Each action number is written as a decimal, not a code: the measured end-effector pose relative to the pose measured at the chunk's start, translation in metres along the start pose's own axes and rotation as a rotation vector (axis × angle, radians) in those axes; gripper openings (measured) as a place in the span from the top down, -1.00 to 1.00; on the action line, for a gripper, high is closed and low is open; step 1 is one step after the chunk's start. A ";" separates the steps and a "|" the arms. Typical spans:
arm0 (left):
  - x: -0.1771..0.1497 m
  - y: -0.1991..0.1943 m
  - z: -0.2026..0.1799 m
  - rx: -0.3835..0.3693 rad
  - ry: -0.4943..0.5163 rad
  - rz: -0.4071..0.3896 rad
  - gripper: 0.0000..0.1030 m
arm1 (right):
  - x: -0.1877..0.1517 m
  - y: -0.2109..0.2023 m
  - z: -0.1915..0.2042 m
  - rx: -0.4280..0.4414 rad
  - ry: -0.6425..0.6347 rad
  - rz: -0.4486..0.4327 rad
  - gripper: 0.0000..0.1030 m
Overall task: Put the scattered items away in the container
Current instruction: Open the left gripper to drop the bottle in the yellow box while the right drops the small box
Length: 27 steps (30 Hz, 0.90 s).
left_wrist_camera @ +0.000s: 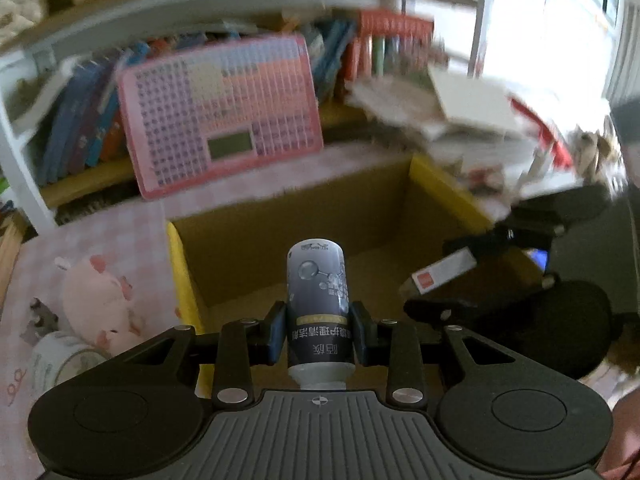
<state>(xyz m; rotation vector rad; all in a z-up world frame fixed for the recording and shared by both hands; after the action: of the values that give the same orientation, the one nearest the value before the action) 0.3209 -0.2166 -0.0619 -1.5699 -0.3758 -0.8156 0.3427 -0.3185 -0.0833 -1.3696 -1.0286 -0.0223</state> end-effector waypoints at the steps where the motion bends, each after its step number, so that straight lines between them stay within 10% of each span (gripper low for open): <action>1: -0.002 0.010 -0.001 0.007 0.010 0.027 0.38 | -0.002 0.009 -0.001 0.001 -0.029 0.018 -0.01; 14: -0.010 0.046 -0.013 0.004 0.097 0.156 0.37 | -0.013 0.049 0.017 0.206 -0.237 0.298 -0.01; 24: -0.011 0.043 -0.017 -0.014 0.111 0.144 0.37 | -0.021 0.042 0.017 0.203 -0.185 0.300 -0.02; 27: -0.011 0.043 -0.016 -0.021 0.114 0.149 0.30 | -0.018 0.041 0.017 0.190 -0.188 0.280 -0.29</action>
<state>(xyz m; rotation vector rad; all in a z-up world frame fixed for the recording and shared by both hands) 0.3368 -0.2370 -0.1012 -1.5433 -0.1656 -0.7913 0.3452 -0.3035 -0.1284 -1.3472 -0.9581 0.4085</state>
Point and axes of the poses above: each gripper's, at about its wrist camera, not at the fingertips, and y roughly the way its jaws point, z to its left, x to its top, the point moved 8 cm from there along y, roughly the way its jaws point, and after that the axes turned 2 degrees about x, right-handed, at the moved point
